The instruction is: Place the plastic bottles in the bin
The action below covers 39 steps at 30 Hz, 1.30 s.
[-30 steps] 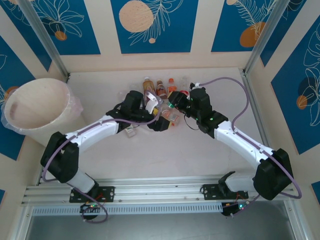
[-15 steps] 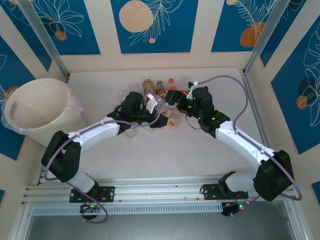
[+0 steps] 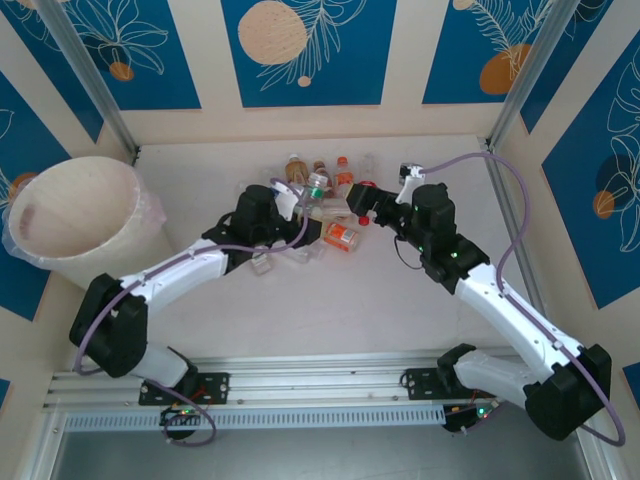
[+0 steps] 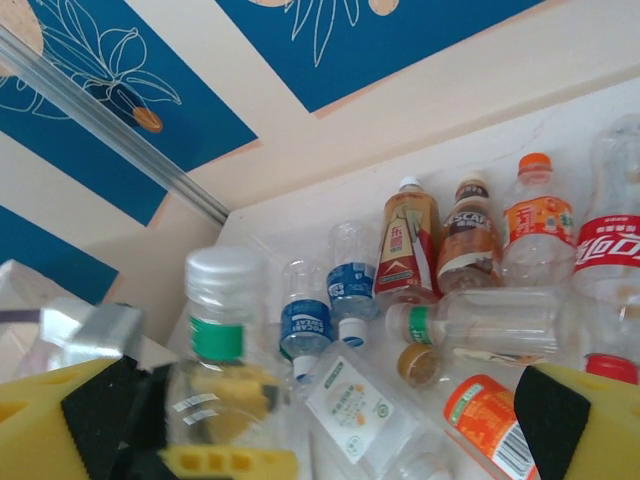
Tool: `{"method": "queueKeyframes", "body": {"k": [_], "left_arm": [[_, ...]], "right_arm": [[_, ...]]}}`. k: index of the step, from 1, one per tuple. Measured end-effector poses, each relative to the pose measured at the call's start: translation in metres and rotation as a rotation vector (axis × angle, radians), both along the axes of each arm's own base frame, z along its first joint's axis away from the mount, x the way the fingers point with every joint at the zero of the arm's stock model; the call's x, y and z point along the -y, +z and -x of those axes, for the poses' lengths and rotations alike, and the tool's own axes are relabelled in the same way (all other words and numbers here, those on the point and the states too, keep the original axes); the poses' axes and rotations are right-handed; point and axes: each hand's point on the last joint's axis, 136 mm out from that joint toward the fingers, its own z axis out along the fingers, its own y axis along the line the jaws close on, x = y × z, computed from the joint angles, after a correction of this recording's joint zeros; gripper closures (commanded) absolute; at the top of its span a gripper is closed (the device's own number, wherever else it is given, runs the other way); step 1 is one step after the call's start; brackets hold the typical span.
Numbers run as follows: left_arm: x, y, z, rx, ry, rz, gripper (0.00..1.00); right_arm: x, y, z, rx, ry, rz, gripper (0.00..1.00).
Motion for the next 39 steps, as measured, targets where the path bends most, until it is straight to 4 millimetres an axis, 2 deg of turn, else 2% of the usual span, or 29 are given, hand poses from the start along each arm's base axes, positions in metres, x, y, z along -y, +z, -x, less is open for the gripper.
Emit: {"method": "queueKeyframes", "body": {"k": [4, 7, 11, 16, 22, 26, 30, 32, 35, 39], "left_arm": [[-0.028, 0.027, -0.005, 0.067, 0.123, -0.02, 0.54], [-0.056, 0.056, -0.005, 0.142, 0.229, -0.015, 0.54], [-0.098, 0.104, 0.007, 0.249, 0.361, 0.006, 0.54], [-0.151, 0.142, 0.022, 0.343, 0.526, -0.023, 0.54], [-0.226, 0.176, 0.029, 0.433, 0.8, -0.141, 0.54], [-0.286, 0.199, 0.033, 0.481, 1.042, -0.254, 0.55], [-0.344, 0.207, 0.041, 0.47, 1.28, -0.346, 0.55], [-0.363, 0.204, 0.043, 0.443, 1.349, -0.376, 0.55], [-0.383, 0.193, 0.043, 0.385, 1.417, -0.417, 0.54], [-0.412, 0.167, 0.041, 0.271, 1.518, -0.487, 0.52]], "right_arm": [[0.013, -0.007, 0.002, 0.011, -0.045, 0.019, 0.01], [0.024, -0.018, 0.0, -0.008, -0.087, 0.025, 0.01], [0.034, -0.029, -0.004, -0.035, -0.122, 0.022, 0.01], [0.041, -0.036, -0.005, -0.045, -0.137, 0.014, 0.0], [0.037, -0.03, -0.006, -0.025, -0.101, -0.012, 0.0], [0.035, -0.027, -0.005, -0.017, -0.083, -0.022, 0.0], [0.034, -0.026, -0.006, -0.014, -0.074, -0.029, 0.0], [0.034, -0.026, -0.006, -0.014, -0.07, -0.031, 0.0], [0.032, -0.027, -0.006, -0.018, -0.06, -0.032, 0.0], [0.03, -0.029, -0.006, -0.026, -0.047, -0.032, 0.0]]}}
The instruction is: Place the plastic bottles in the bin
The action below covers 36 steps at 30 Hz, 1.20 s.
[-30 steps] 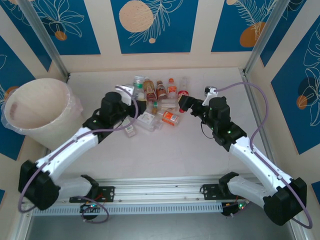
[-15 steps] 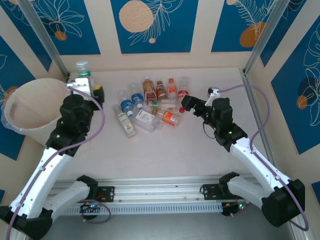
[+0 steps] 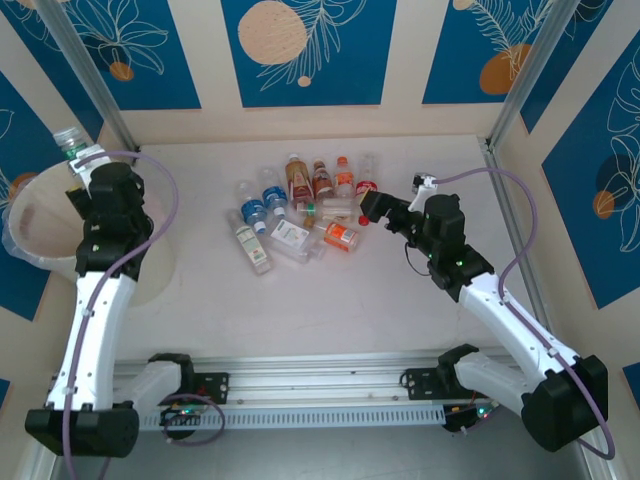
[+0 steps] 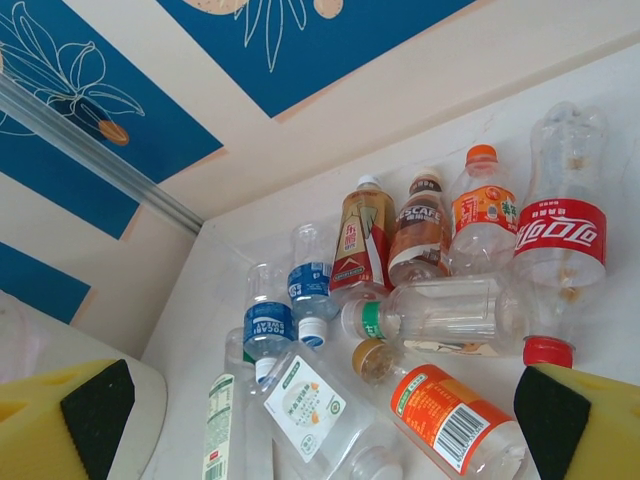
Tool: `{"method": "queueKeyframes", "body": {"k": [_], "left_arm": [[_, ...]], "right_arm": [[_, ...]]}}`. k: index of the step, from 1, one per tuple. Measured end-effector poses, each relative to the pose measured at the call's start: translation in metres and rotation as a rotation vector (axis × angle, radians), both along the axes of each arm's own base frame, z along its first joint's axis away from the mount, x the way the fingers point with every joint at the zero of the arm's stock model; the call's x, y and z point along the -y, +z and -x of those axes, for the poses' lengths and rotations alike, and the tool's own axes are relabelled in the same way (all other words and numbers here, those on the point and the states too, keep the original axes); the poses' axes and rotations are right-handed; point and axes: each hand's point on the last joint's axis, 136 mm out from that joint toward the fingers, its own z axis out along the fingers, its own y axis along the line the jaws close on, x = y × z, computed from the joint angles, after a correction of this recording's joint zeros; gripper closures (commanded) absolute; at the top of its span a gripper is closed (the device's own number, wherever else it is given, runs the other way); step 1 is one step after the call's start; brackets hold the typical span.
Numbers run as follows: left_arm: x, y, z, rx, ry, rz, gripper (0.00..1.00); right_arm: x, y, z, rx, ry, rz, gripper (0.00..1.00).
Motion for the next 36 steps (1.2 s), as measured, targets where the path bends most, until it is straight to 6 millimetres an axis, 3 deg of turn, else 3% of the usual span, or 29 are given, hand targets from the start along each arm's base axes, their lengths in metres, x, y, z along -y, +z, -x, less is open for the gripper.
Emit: {"method": "queueKeyframes", "body": {"k": [5, 8, 15, 19, 24, 29, 32, 36], "left_arm": [[-0.038, -0.036, 0.004, -0.102, 0.137, 0.057, 0.5], [-0.051, -0.055, 0.006, -0.134, 0.168, 0.117, 0.48], [-0.067, -0.102, 0.004, -0.23, 0.203, 0.257, 0.4], [-0.075, -0.116, 0.005, -0.237, 0.215, 0.328, 0.33], [-0.073, -0.136, 0.001, -0.286, 0.191, 0.398, 0.14], [-0.063, -0.141, -0.005, -0.299, 0.137, 0.448, 0.12], [-0.057, -0.131, -0.01, -0.267, 0.095, 0.466, 0.12], [-0.043, -0.106, -0.01, -0.191, 0.026, 0.469, 0.0]], "right_arm": [[0.0, -0.001, 0.0, -0.004, 0.005, -0.002, 0.01], [-0.002, -0.004, -0.001, -0.017, 0.01, -0.006, 0.01], [-0.005, -0.013, -0.002, -0.053, 0.014, -0.017, 0.02], [-0.007, -0.019, -0.003, -0.078, 0.024, -0.011, 0.02], [-0.015, -0.021, -0.008, -0.109, 0.055, -0.009, 0.02], [-0.018, -0.026, -0.009, -0.13, 0.067, -0.009, 0.02], [-0.018, -0.027, -0.008, -0.134, 0.067, -0.012, 0.02], [-0.018, -0.027, -0.008, -0.136, 0.066, -0.015, 0.01]]}}
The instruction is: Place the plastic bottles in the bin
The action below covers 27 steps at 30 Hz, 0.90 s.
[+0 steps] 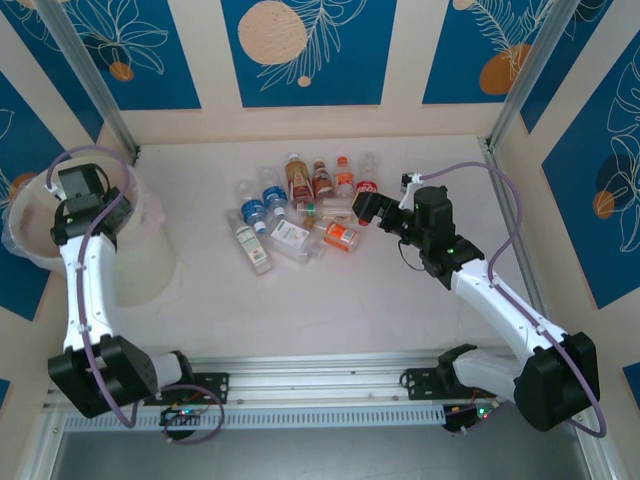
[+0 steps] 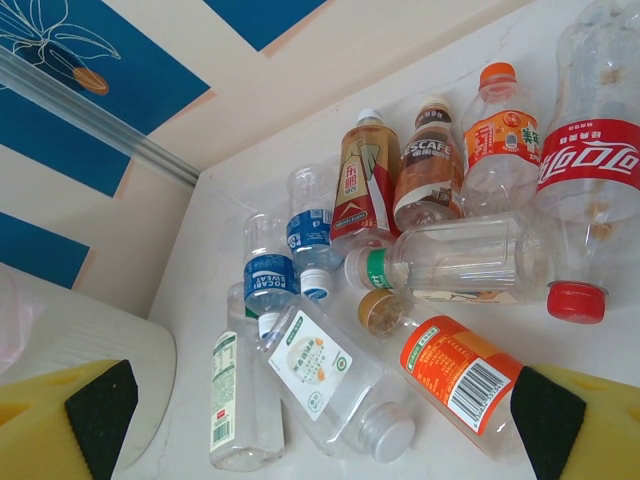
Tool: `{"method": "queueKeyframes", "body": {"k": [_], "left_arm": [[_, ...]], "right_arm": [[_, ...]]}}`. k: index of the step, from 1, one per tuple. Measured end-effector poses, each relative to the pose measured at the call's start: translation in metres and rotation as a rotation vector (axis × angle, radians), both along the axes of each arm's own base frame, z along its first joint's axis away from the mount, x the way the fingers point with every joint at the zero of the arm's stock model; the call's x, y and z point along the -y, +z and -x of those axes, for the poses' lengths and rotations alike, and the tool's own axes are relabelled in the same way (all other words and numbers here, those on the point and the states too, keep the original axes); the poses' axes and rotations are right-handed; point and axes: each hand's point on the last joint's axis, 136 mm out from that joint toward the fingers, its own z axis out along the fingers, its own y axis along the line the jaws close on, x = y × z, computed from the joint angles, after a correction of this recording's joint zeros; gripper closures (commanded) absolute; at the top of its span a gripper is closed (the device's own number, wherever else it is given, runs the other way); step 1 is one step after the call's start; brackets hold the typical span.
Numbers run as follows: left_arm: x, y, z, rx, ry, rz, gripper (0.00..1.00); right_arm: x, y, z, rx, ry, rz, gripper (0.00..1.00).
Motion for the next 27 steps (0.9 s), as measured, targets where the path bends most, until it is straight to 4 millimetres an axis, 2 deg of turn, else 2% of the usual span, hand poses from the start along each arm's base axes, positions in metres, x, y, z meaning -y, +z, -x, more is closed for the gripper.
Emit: {"method": "queueKeyframes", "body": {"k": [4, 9, 12, 16, 19, 23, 25, 27], "left_arm": [[0.02, 0.034, 0.0, 0.089, -0.054, -0.042, 0.0], [0.066, 0.075, -0.013, 0.184, -0.175, -0.118, 0.0], [0.088, 0.09, -0.019, 0.224, -0.235, -0.145, 0.0], [0.116, 0.1, -0.026, 0.278, -0.336, -0.119, 0.0], [0.159, 0.109, -0.035, 0.345, -0.486, -0.061, 0.0], [0.231, 0.105, -0.045, 0.367, -0.687, -0.005, 0.0], [0.262, 0.092, -0.05, 0.342, -0.753, 0.008, 0.0], [0.29, 0.07, -0.057, 0.293, -0.801, 0.018, 0.0]], "right_arm": [[0.0, 0.0, 0.0, -0.002, -0.001, -0.003, 0.0], [0.002, 0.0, -0.001, -0.004, -0.018, -0.004, 0.0], [0.005, -0.001, -0.003, -0.006, -0.036, -0.001, 0.0], [0.008, -0.003, -0.004, -0.008, -0.056, 0.006, 0.0], [0.012, -0.007, -0.005, -0.014, -0.075, 0.017, 0.0], [0.016, -0.019, -0.003, -0.04, -0.092, 0.035, 0.01], [0.018, -0.023, -0.002, -0.051, -0.095, 0.041, 0.0], [0.019, -0.024, -0.002, -0.056, -0.099, 0.044, 0.0]]}}
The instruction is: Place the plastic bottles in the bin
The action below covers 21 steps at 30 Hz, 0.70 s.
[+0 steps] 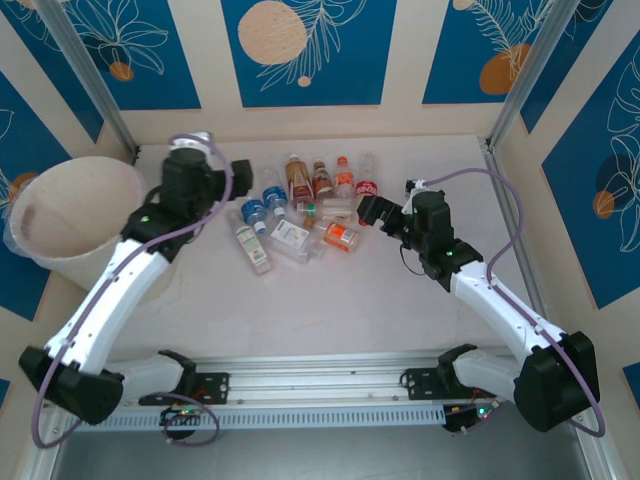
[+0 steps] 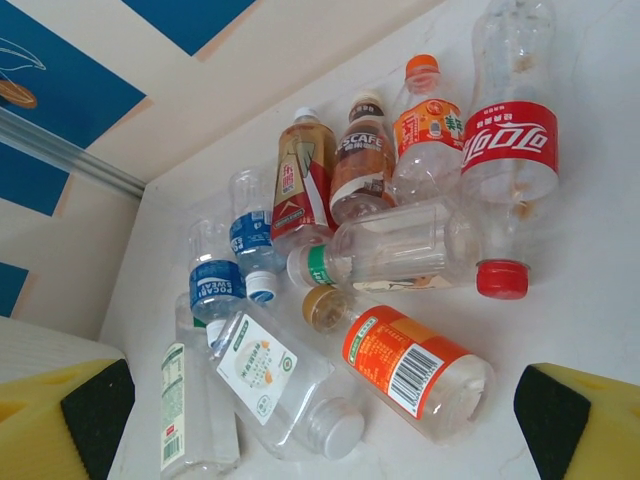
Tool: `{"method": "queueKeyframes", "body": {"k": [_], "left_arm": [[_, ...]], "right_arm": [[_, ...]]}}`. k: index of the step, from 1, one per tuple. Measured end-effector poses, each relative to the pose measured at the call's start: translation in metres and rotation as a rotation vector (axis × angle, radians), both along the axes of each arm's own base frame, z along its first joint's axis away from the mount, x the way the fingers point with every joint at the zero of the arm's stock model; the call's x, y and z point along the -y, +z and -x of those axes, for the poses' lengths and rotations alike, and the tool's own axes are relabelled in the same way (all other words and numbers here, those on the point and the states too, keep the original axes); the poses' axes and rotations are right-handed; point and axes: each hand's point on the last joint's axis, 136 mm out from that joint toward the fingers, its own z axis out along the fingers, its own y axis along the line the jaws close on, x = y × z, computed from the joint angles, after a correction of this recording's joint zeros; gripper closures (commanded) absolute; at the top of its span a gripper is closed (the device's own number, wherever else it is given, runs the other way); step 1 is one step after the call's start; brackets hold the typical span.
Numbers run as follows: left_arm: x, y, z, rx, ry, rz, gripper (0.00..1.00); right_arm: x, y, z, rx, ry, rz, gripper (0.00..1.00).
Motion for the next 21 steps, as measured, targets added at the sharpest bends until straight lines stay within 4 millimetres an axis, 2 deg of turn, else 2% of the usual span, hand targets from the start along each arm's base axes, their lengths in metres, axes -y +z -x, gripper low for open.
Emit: {"method": "queueKeyframes", "body": {"k": [3, 5, 8, 13, 15, 18, 21], "left_arm": [[0.027, -0.046, -0.011, -0.097, -0.031, -0.005, 0.0], [0.033, -0.078, -0.017, -0.168, -0.019, -0.01, 0.0], [0.031, -0.121, -0.026, -0.265, 0.053, -0.011, 0.0], [0.013, -0.176, -0.04, -0.409, 0.19, 0.02, 0.0], [0.002, -0.194, -0.045, -0.455, 0.237, 0.044, 0.04], [-0.017, -0.207, -0.051, -0.492, 0.3, 0.106, 0.15], [-0.043, -0.216, -0.054, -0.507, 0.366, 0.166, 0.21]], "right_arm": [[0.002, -0.001, 0.0, -0.003, -0.005, 0.001, 0.0], [0.003, -0.002, 0.0, -0.008, -0.005, 0.002, 0.0], [0.002, -0.004, 0.001, -0.016, -0.002, 0.005, 0.01], [0.002, -0.007, 0.003, -0.026, 0.008, 0.016, 0.01], [0.003, -0.007, 0.006, -0.029, 0.009, 0.019, 0.01], [0.005, -0.008, 0.01, -0.03, 0.01, 0.022, 0.01], [0.007, -0.006, 0.013, -0.023, 0.009, 0.026, 0.01]]}}
